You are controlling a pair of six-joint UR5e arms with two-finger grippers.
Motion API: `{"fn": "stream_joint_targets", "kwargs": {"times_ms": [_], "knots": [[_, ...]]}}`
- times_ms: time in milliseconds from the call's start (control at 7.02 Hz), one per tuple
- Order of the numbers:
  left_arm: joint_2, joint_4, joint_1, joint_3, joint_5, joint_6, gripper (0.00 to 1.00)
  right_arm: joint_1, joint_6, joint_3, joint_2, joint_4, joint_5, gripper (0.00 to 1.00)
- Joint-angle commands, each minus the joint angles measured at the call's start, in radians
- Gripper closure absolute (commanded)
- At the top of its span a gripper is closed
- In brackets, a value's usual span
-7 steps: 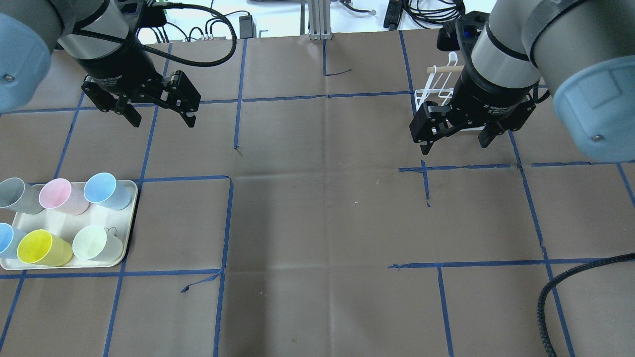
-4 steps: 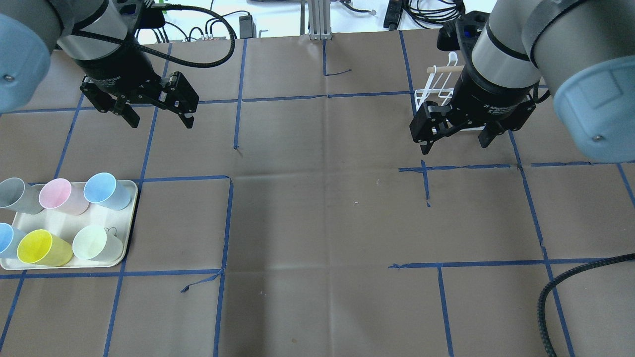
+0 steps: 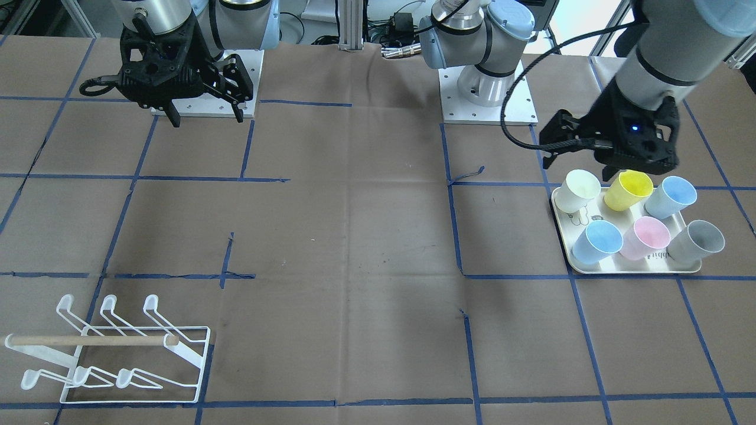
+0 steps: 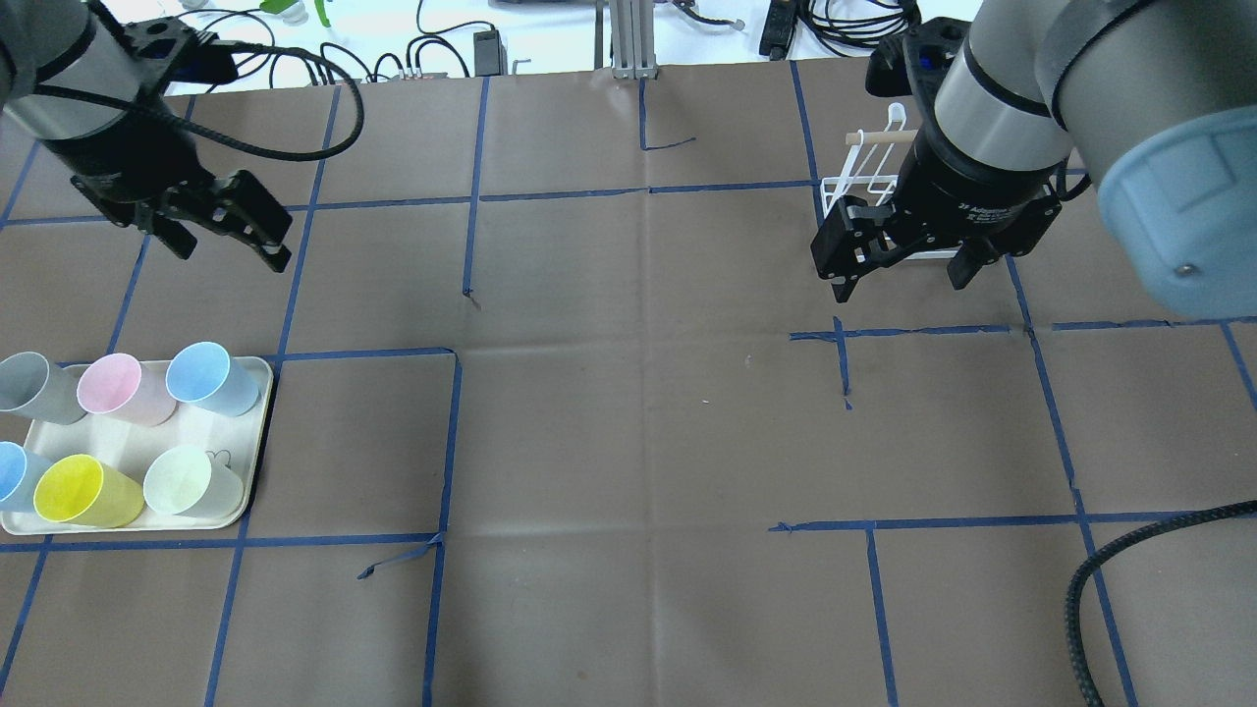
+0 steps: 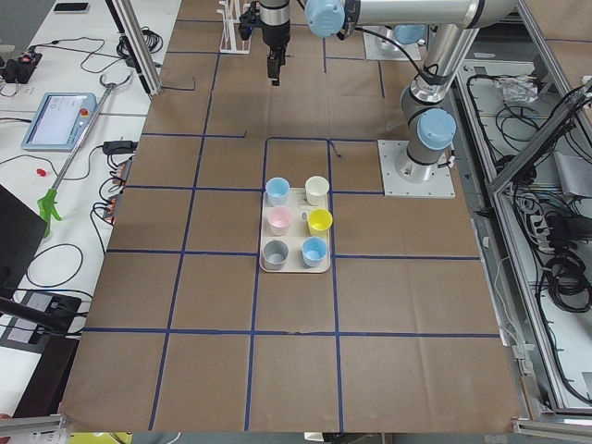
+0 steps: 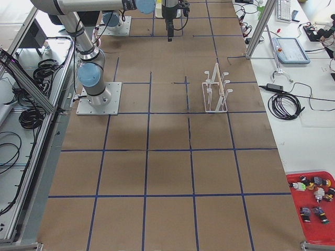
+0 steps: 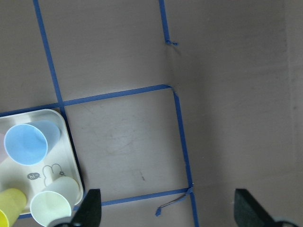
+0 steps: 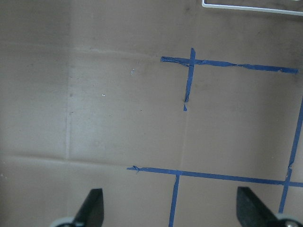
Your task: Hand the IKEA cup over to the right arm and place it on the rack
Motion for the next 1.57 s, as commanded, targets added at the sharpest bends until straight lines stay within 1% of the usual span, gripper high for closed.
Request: {"fn": "stream_joint_targets", "kwargs": {"times_ms": [0, 142, 285, 427, 712, 854, 1281, 1424], "knots": [[-0.006, 0.143, 0.161, -0.107, -0.005, 0.124, 0.00, 0.000, 0.000, 0.001, 0.000, 0.001, 0.001, 0.00], [-0.029, 0.219, 0.162, -0.147, -0.005, 0.115, 0.00, 0.000, 0.000, 0.004, 0.001, 0.001, -0.001, 0.00], [-0.090, 0.333, 0.162, -0.178, 0.000, 0.097, 0.00, 0.000, 0.000, 0.001, 0.001, -0.002, 0.001, 0.00], [-0.147, 0.375, 0.160, -0.186, 0.001, 0.042, 0.00, 0.000, 0.000, 0.004, 0.001, -0.001, -0.001, 0.00], [-0.172, 0.377, 0.160, -0.193, 0.003, 0.028, 0.00, 0.000, 0.000, 0.005, 0.001, -0.001, 0.001, 0.00], [-0.180, 0.379, 0.163, -0.221, 0.001, 0.000, 0.00, 0.000, 0.000, 0.005, 0.000, 0.001, -0.002, 0.00], [-0.187, 0.596, 0.168, -0.391, 0.007, 0.005, 0.00, 0.000, -0.001, 0.005, 0.001, -0.001, -0.001, 0.00], [-0.189, 0.615, 0.168, -0.411, 0.007, 0.002, 0.00, 0.000, 0.000, 0.007, 0.001, 0.001, -0.001, 0.00]]}}
